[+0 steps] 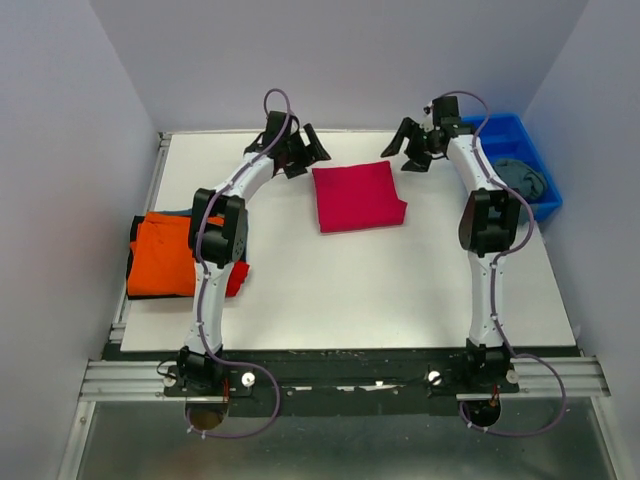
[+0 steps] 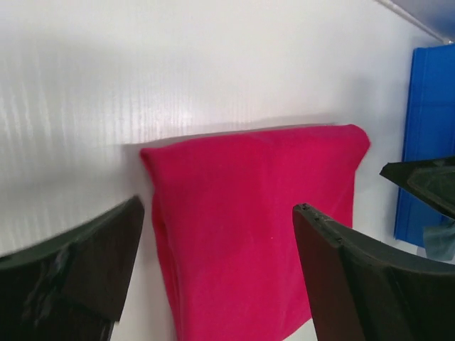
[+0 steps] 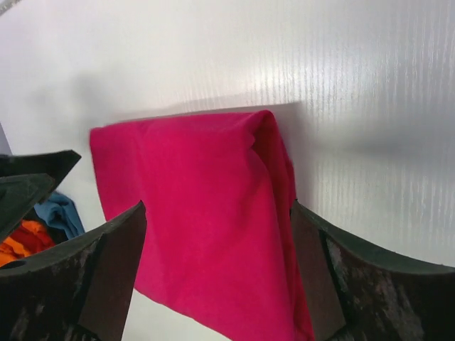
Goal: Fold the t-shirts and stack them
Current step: Fold the long partially folded tshirt into a neat square
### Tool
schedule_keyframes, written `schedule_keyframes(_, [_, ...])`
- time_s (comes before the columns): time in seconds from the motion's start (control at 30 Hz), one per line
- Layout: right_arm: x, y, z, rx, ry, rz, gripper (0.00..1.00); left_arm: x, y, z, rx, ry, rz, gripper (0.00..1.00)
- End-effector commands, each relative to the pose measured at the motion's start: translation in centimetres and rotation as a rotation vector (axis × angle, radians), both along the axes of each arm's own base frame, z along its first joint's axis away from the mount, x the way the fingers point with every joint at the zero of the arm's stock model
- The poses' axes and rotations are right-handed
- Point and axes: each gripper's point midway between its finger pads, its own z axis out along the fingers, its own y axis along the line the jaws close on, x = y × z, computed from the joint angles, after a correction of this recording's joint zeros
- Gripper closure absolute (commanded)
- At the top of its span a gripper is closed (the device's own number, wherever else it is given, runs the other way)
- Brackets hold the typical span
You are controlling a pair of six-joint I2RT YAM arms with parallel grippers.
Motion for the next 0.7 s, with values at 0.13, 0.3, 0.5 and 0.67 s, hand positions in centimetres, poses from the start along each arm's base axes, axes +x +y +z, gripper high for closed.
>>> schedule_keyframes(0.13, [-1.6,-1.2,-1.1,-0.059,-0.063,0.018,0.23,-1.9,0.6,-0.5,-0.056,-0.058,-0.044,0.08])
schedule_keyframes(0.3, [-1.8,-1.5,-4.1,-0.102,0.009,0.024,0.31,-3.3,0.2,-2.9,-0.065,0.006,-0.07,0.2])
schedule_keyframes(0.5, [-1.4,-0.3,-6.7,-0.155,0.068,0.014,0.3,-3.0,-0.2,-5.8,-0.051,0.058,-0.065,0.3])
schedule_keyframes(0.67, [-1.6,0.8,-8.6,-0.157,0.137,-0.002,0.37,-2.2,-0.5,-8.1,-0.022,0.112,-0.059,0.36])
